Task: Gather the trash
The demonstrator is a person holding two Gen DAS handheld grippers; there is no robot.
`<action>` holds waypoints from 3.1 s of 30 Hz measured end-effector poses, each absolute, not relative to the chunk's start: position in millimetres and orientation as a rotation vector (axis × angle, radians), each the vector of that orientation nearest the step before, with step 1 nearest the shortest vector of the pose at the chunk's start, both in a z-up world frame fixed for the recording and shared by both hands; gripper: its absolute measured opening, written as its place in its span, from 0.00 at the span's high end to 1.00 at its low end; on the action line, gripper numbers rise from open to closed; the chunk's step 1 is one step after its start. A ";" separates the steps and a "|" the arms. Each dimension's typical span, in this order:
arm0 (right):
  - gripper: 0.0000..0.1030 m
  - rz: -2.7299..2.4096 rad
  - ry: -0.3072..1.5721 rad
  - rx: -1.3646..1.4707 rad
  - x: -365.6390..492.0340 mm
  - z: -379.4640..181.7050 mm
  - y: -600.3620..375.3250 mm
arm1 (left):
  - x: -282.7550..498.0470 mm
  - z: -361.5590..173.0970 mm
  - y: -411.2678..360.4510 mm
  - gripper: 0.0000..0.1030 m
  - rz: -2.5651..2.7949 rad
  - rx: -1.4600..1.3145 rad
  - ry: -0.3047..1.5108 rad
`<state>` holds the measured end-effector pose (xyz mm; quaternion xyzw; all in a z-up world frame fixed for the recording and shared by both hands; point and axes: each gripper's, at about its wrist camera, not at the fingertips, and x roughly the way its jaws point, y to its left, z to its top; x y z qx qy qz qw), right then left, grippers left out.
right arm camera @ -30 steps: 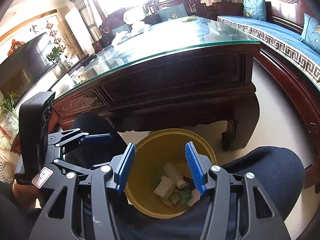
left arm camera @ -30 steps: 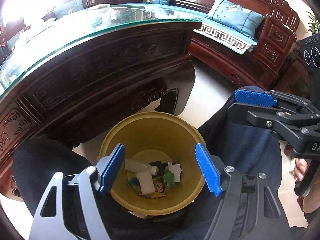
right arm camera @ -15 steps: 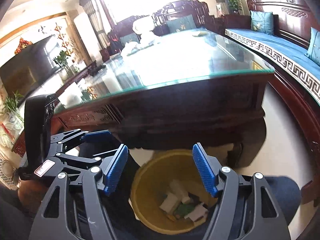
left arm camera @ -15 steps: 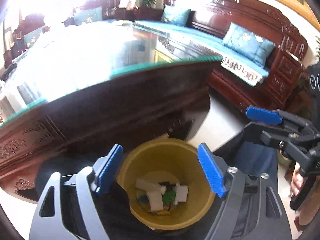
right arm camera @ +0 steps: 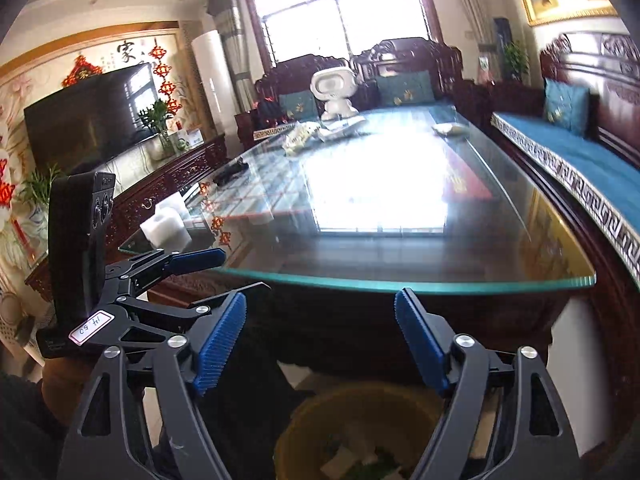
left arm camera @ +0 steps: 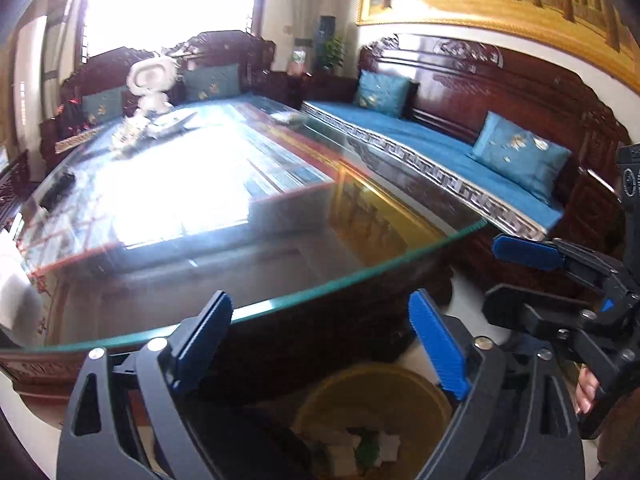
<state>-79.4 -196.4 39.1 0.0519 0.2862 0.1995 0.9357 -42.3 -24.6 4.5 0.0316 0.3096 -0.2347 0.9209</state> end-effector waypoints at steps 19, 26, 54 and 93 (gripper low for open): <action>0.08 0.357 0.430 0.074 46.9 69.7 -160.7 | 76.9 26.7 16.7 0.04 -0.238 0.008 0.602; 0.08 0.230 0.455 0.105 91.9 49.2 -165.9 | 120.6 9.8 35.9 0.04 -0.115 -0.054 0.646; 0.08 0.151 0.431 0.039 118.0 31.6 -161.6 | 142.5 15.9 27.1 0.04 -0.027 0.013 0.576; 0.08 0.182 0.479 0.073 120.1 26.5 -165.3 | 140.1 4.0 16.9 0.04 -0.050 0.027 0.689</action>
